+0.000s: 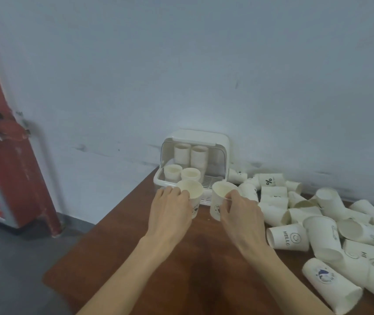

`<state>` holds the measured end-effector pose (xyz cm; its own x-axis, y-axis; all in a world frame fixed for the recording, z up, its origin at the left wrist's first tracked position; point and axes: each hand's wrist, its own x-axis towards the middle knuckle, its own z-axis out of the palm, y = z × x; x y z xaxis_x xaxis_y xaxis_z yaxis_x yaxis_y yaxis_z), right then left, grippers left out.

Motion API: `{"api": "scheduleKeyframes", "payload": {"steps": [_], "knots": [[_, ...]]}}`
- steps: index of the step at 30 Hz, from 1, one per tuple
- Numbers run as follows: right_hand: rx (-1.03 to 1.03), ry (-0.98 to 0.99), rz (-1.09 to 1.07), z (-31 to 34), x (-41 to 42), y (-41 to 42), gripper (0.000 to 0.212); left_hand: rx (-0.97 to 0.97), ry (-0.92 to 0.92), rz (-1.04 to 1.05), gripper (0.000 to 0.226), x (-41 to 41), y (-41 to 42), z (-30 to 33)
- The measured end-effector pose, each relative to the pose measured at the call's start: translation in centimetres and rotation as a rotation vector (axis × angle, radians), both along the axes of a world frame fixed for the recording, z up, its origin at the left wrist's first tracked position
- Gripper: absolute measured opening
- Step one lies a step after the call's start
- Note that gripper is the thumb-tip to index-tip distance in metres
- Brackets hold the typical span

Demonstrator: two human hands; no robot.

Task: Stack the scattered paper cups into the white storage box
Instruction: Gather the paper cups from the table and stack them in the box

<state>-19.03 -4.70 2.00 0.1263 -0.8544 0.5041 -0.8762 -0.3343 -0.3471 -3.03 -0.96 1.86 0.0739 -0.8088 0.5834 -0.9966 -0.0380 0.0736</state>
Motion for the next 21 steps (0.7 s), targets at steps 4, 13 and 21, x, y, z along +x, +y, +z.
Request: {"api": "scheduleKeyframes", "payload": {"steps": [4, 13, 21], "knots": [[-0.007, -0.013, -0.006, -0.4, 3.0, -0.8, 0.018, 0.011, 0.017, -0.028, 0.014, 2.8, -0.5, 0.1], [-0.004, 0.005, -0.032, -0.5, 7.2, -1.2, 0.016, 0.043, 0.011, -0.048, 0.020, 7.2, -0.8, 0.3], [-0.009, 0.014, -0.074, 0.0, 8.8, -0.2, 0.016, 0.035, -0.003, -0.080, 0.022, 8.5, -0.2, 1.2]]}}
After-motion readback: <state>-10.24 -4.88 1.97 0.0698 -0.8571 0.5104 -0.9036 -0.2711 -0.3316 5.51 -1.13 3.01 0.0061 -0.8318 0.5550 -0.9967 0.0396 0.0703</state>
